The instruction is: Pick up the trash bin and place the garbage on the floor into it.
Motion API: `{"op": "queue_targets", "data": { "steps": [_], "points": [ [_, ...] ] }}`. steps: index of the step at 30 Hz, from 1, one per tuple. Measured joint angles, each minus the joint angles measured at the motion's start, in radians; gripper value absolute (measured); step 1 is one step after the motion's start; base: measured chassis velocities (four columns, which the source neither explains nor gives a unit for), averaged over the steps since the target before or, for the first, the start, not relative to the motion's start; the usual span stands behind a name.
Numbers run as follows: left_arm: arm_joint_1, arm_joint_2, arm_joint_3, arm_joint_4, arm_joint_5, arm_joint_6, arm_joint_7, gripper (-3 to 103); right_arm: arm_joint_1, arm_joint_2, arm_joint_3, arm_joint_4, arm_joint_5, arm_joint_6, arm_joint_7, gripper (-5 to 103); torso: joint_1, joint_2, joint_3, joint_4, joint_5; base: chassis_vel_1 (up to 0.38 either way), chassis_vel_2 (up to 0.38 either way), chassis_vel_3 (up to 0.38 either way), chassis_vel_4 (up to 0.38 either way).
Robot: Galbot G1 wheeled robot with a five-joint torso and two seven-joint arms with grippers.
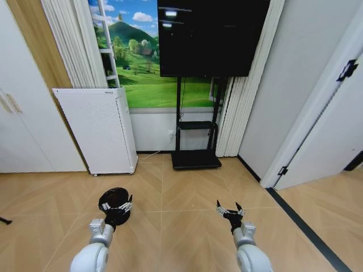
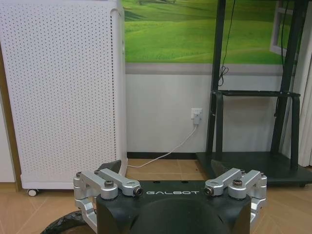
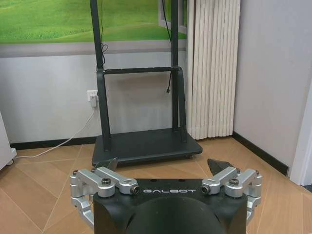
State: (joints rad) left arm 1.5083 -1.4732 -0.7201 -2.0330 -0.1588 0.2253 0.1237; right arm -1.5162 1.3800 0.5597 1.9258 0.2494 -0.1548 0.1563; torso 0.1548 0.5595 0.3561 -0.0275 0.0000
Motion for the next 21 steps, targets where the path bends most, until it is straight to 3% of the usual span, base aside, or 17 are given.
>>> {"op": "queue_targets", "data": {
  "steps": [21],
  "points": [
    [-0.004, -0.02, 0.0, 0.0, -0.007, 0.002, -0.01, 100, 0.003, -0.012, 0.0, -0.001, 0.009, 0.001, -0.003, 100, 0.035, 0.085, 0.051, 0.0001, 0.0, 0.0, 0.0, 0.0, 0.0]
  ]
}}
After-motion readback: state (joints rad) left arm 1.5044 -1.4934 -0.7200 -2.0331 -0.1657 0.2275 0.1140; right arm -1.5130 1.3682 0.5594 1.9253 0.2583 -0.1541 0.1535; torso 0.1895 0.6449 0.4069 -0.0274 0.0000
